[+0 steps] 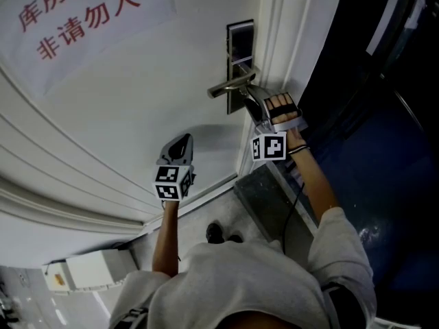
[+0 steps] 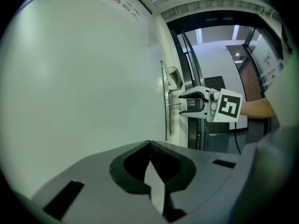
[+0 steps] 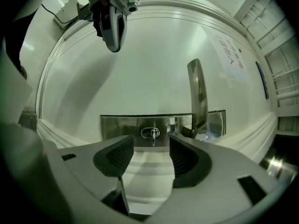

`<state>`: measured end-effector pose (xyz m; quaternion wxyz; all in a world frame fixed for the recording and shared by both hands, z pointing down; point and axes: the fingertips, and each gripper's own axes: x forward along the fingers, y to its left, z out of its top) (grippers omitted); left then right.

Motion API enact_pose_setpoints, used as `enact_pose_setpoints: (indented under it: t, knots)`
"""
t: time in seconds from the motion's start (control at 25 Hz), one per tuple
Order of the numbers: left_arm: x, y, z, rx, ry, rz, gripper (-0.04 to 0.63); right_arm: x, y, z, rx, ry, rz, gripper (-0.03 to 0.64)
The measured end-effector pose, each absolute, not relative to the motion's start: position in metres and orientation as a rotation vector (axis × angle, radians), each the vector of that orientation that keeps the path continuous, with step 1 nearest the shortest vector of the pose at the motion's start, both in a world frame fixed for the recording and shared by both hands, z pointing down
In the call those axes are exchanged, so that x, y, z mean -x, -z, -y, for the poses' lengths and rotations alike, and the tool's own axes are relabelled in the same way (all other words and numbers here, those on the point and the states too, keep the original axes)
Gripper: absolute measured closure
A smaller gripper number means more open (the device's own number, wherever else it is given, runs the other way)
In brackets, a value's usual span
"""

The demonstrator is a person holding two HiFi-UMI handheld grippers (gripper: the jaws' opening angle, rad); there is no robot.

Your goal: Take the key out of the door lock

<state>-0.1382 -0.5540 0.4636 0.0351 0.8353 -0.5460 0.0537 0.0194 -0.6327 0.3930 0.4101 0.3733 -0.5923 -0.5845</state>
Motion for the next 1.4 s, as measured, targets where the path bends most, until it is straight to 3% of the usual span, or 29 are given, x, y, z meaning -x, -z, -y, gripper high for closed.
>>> enact_pose_setpoints:
  t: [0.24, 0.48, 0.68, 1.4]
  knots:
    - [0.142, -0.465, 0.553, -2.564, -0.185, 1.68, 0.577, -0.012, -0.388, 0.643, -0.944, 1.502, 1.474, 0.393]
    - [0.149, -0.466, 0.552, -2.551, -0.194, 1.695, 0.577, -0.009, -0.384, 0.65, -0.974, 1.531, 1.449, 0.539]
    - [0.151, -0.467, 0.554, -2.544, -0.191, 1.7, 0.577, -0.006, -0.389, 0.651, -0.97, 1.538, 1.437, 0.582]
    - [0.145, -0.465, 0.554, -2.554, -0.181, 1.692, 0.577, -0.007, -0.39, 0.65, -0.961, 1.538, 1.412, 0.586]
